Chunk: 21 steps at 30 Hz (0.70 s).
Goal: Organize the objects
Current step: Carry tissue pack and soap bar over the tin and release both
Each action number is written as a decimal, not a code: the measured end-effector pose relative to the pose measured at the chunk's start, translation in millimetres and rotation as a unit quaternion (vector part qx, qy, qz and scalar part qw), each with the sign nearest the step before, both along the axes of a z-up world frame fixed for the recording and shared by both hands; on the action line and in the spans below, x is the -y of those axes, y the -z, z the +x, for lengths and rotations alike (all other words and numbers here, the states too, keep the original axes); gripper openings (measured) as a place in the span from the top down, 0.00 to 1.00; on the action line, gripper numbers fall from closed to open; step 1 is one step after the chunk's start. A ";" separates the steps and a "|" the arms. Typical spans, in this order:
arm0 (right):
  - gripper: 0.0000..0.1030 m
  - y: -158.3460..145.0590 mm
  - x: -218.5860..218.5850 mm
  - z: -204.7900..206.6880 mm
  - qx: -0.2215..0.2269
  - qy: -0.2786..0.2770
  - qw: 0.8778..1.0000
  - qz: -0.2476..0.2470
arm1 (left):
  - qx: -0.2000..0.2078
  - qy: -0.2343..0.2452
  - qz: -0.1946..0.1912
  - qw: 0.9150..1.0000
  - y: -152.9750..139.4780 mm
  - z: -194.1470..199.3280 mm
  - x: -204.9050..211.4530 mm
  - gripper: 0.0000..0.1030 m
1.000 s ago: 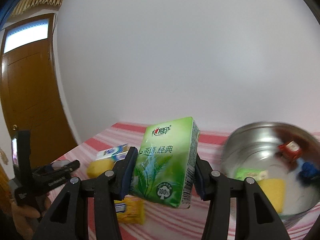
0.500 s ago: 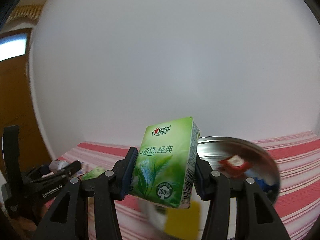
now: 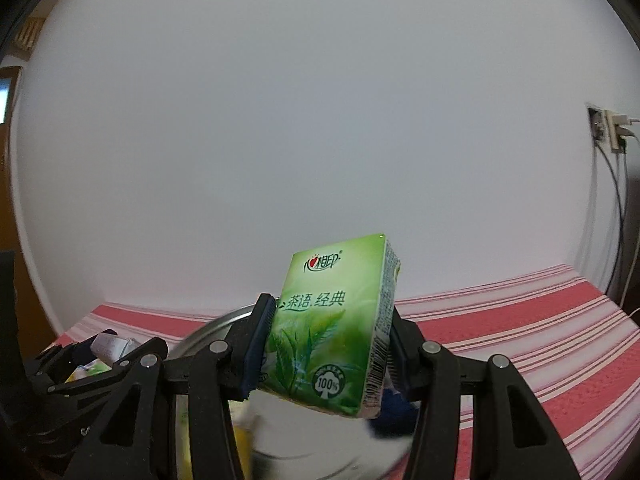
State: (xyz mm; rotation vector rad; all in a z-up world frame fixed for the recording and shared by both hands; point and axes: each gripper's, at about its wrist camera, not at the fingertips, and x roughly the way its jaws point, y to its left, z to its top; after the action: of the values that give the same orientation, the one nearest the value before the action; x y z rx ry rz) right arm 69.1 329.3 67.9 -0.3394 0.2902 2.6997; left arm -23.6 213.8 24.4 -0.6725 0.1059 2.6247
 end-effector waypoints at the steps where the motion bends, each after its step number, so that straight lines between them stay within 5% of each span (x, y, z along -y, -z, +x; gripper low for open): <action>1: 0.48 0.3 -3.3 0.3 0.003 0.009 1.000 0.010 | 0.002 0.004 0.000 1.000 0.5 0.9 -6.6 0.31; 21: 0.48 18.4 -13.6 -16.0 0.047 0.039 0.998 0.019 | 0.004 0.042 -0.038 0.998 21.2 11.6 -50.5 0.31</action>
State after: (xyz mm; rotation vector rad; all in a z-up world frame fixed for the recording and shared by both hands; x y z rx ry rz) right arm 53.1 342.9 49.5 -0.4339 0.2205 2.6000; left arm -12.0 264.3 3.2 -0.6889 0.2278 2.5483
